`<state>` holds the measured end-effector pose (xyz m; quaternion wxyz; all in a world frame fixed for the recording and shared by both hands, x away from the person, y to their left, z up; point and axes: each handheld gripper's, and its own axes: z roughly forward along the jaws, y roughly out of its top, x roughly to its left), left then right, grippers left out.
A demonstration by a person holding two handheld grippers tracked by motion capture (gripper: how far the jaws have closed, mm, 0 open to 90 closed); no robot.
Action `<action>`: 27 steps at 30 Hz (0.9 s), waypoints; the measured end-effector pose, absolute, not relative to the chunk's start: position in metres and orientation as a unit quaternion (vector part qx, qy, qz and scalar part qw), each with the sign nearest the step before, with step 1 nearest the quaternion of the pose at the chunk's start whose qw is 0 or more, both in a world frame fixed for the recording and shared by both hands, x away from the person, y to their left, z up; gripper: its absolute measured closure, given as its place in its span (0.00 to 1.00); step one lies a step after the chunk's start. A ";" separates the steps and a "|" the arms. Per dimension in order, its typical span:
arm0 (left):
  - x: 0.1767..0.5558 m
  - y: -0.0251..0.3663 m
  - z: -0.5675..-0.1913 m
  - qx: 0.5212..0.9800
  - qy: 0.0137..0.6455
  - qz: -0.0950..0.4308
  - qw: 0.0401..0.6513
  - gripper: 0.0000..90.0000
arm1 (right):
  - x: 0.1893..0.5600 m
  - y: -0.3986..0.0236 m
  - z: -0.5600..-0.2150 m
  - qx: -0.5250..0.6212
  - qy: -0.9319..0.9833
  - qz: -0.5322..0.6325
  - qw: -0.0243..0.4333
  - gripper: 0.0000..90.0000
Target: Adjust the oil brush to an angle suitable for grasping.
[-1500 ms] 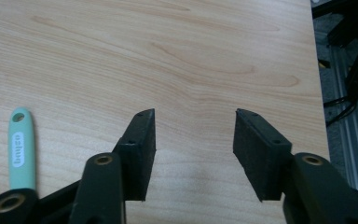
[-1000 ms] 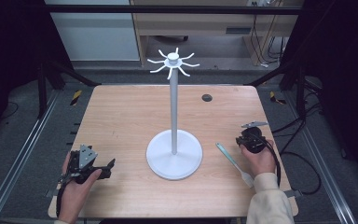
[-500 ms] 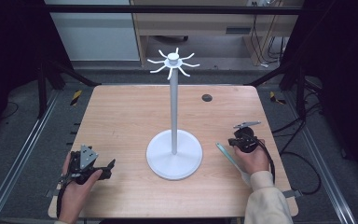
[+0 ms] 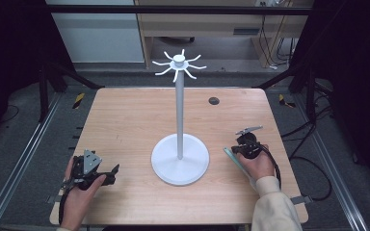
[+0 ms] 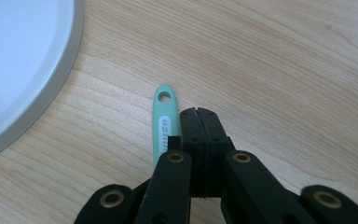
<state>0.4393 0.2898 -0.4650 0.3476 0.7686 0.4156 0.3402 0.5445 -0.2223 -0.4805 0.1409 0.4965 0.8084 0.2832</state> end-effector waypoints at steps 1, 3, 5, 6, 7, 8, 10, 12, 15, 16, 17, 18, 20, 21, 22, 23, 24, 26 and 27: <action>0.439 0.290 -0.465 0.769 0.415 0.341 0.347 0.03 | 0.544 -0.222 -0.480 0.496 0.809 0.282 0.141 1.00; 0.439 0.289 -0.465 0.771 0.414 0.341 0.345 0.03 | 0.544 -0.222 -0.481 0.496 0.809 0.283 0.140 1.00; 0.440 0.289 -0.465 0.771 0.414 0.339 0.346 0.03 | 0.545 -0.222 -0.481 0.495 0.809 0.283 0.141 1.00; 0.440 0.289 -0.465 0.771 0.414 0.340 0.346 0.03 | 0.545 -0.222 -0.481 0.496 0.809 0.284 0.140 1.00; 0.440 0.289 -0.465 0.771 0.414 0.340 0.346 0.03 | 0.545 -0.222 -0.482 0.496 0.809 0.284 0.139 1.00; 0.440 0.289 -0.465 0.771 0.414 0.340 0.346 0.03 | 0.545 -0.222 -0.482 0.494 0.811 0.283 0.137 1.00; 0.440 0.289 -0.466 0.771 0.414 0.339 0.345 0.03 | 0.545 -0.221 -0.483 0.494 0.812 0.279 0.136 1.00; 0.440 0.289 -0.466 0.772 0.413 0.339 0.344 0.03 | 0.545 -0.220 -0.483 0.493 0.813 0.279 0.133 1.00; 0.440 0.288 -0.466 0.773 0.413 0.337 0.344 0.03 | 0.545 -0.219 -0.483 0.491 0.815 0.281 0.130 1.00; 0.440 0.288 -0.466 0.773 0.413 0.337 0.344 0.03 | 0.544 -0.219 -0.483 0.488 0.816 0.282 0.128 1.00; 0.440 0.288 -0.466 0.774 0.413 0.337 0.343 0.03 | 0.544 -0.219 -0.483 0.488 0.816 0.282 0.128 1.00; 0.440 0.288 -0.467 0.775 0.412 0.336 0.341 0.03 | 0.544 -0.219 -0.483 0.486 0.818 0.282 0.124 1.00; 0.440 0.287 -0.467 0.777 0.411 0.335 0.340 0.03 | 0.543 -0.216 -0.483 0.475 0.824 0.284 0.118 1.00; 0.440 0.287 -0.467 0.777 0.412 0.335 0.339 0.03 | 0.543 -0.215 -0.483 0.475 0.824 0.286 0.116 1.00; 0.440 0.287 -0.467 0.777 0.412 0.335 0.339 0.03 | 0.542 -0.214 -0.482 0.474 0.825 0.286 0.113 1.00; 0.440 0.287 -0.467 0.777 0.412 0.335 0.339 0.03 | 0.542 -0.214 -0.482 0.474 0.825 0.286 0.113 1.00; 0.440 0.287 -0.468 0.777 0.413 0.333 0.338 0.03 | 0.541 -0.211 -0.482 0.462 0.833 0.286 0.107 1.00; 0.440 0.288 -0.468 0.778 0.413 0.333 0.337 0.03 | 0.540 -0.210 -0.482 0.456 0.836 0.288 0.103 1.00; 0.440 0.288 -0.468 0.778 0.414 0.332 0.337 0.03 | 0.539 -0.209 -0.482 0.454 0.837 0.288 0.100 1.00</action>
